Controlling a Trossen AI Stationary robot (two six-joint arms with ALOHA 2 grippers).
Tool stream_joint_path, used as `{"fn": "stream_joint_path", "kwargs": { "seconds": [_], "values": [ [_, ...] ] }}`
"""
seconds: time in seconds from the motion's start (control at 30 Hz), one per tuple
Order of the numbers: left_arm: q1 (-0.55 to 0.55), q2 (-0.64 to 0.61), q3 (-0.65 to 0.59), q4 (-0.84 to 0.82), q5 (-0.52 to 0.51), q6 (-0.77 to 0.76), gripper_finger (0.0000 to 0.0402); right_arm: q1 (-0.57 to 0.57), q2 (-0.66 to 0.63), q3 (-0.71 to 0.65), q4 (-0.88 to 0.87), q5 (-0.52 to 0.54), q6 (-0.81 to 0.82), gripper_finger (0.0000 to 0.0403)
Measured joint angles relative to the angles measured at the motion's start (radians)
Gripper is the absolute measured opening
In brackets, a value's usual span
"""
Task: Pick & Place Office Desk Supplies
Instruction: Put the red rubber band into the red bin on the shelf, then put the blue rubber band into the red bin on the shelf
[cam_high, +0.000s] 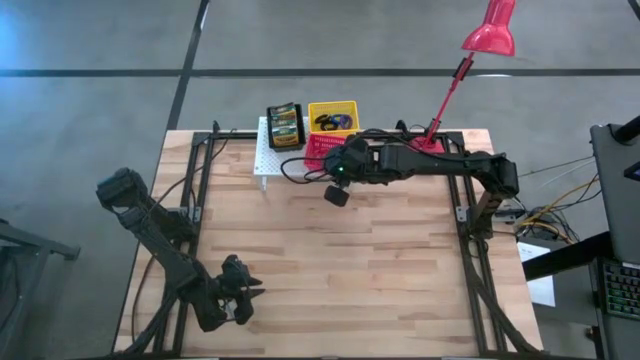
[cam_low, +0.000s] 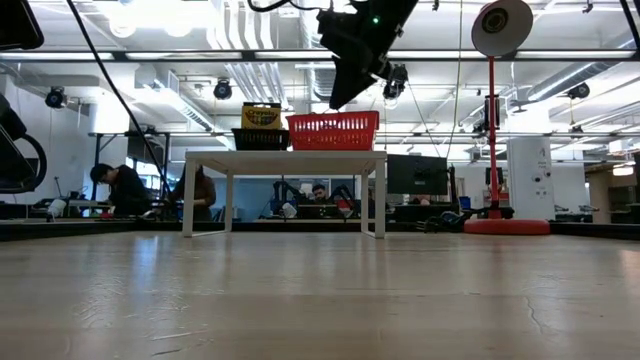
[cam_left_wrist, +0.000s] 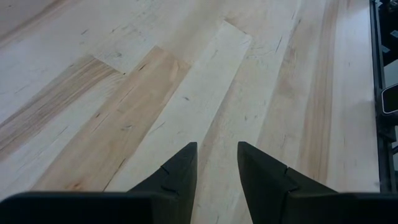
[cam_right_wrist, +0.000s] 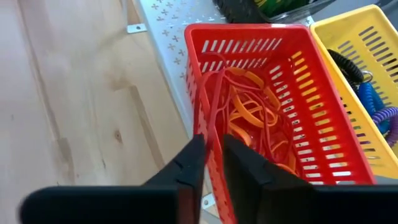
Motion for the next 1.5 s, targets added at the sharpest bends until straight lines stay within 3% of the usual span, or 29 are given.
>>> {"fn": "stream_joint_path", "kwargs": {
  "seconds": [0.13, 0.43, 0.6, 0.77, 0.9, 1.07, 1.27, 1.5],
  "values": [
    [0.0, 0.0, 0.0, 0.0, 0.0, 0.0, 0.0119, 0.0, 0.0, 0.0, 0.0, -0.001, -0.008, 0.0013],
    [0.0, 0.0, 0.0, 0.0, 0.0, 0.0, 0.0119, -0.004, -0.023, 0.001, 0.079, 0.005, -0.008, 0.0008],
    [0.0, 0.0, 0.0, 0.0, 0.0, 0.0, 0.0119, -0.025, -0.027, 0.038, 0.098, 0.125, -0.024, 0.0008],
    [0.0, 0.0, 0.0, 0.0, 0.0, 0.0, 0.0119, -0.069, -0.026, 0.039, 0.086, 0.128, -0.031, 0.0009],
    [0.0, 0.0, 0.0, 0.0, 0.0, 0.0, 0.0119, -0.081, -0.026, 0.038, 0.051, 0.126, -0.029, 0.0034],
    [0.0, 0.0, 0.002, 0.001, 0.039, -0.002, 0.0119, -0.077, -0.036, 0.053, -0.017, 0.116, -0.003, 0.01],
    [0.0, 0.0, 0.083, -0.018, 0.09, 0.131, 0.0119, 0.035, -0.097, 0.02, -0.025, 0.115, 0.001, 0.0161],
    [0.0, 0.001, 0.238, -0.243, 0.222, 0.242, 0.0119, 0.29, -0.117, -0.03, 0.011, 0.129, 0.058, 0.0162]
  ]
}}
